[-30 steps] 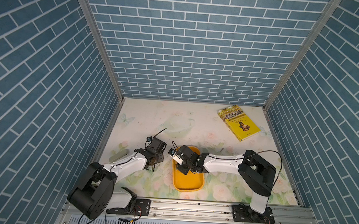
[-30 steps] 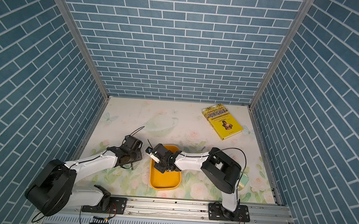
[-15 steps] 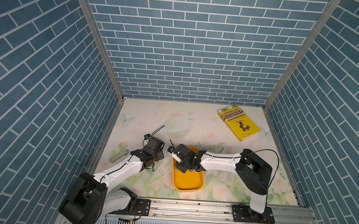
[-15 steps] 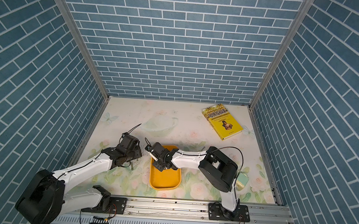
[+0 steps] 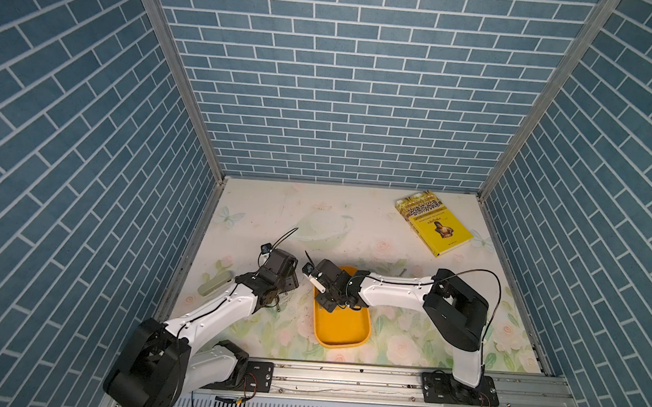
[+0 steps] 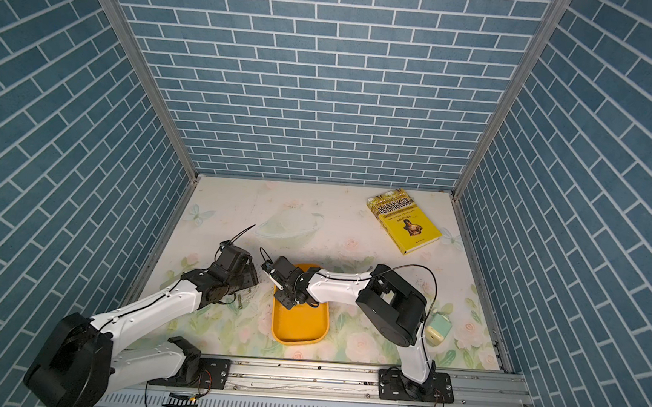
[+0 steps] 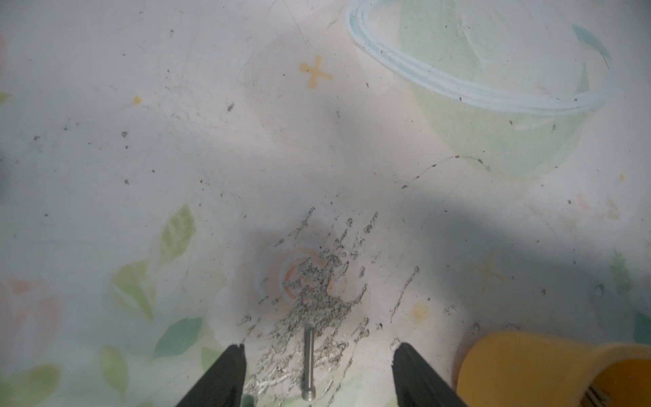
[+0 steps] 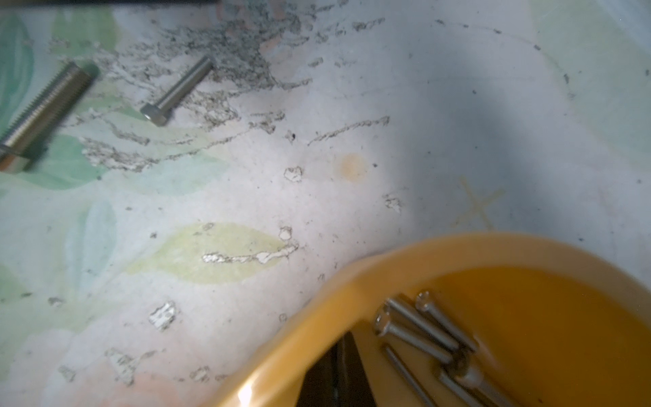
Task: Take out the screws from the storage box
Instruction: Pick up the screw from the storage box.
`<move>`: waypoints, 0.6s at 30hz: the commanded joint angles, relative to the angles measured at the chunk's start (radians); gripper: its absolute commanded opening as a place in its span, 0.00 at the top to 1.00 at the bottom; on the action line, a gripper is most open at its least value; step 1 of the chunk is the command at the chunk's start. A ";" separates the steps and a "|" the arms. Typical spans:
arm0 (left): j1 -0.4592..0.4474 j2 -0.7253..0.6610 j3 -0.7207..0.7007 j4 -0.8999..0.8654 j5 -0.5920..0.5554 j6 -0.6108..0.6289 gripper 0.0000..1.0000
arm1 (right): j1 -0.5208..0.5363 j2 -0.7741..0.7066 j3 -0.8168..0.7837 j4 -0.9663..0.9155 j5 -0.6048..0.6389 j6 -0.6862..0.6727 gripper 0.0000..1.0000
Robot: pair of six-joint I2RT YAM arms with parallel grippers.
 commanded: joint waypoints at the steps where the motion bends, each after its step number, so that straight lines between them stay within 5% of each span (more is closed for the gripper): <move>1: 0.007 -0.033 -0.013 -0.015 -0.009 0.004 0.24 | 0.002 0.002 -0.027 -0.065 0.000 -0.001 1.00; 18: -0.010 -0.169 0.014 -0.042 0.008 0.044 0.27 | -0.003 -0.247 -0.085 0.079 0.067 -0.041 1.00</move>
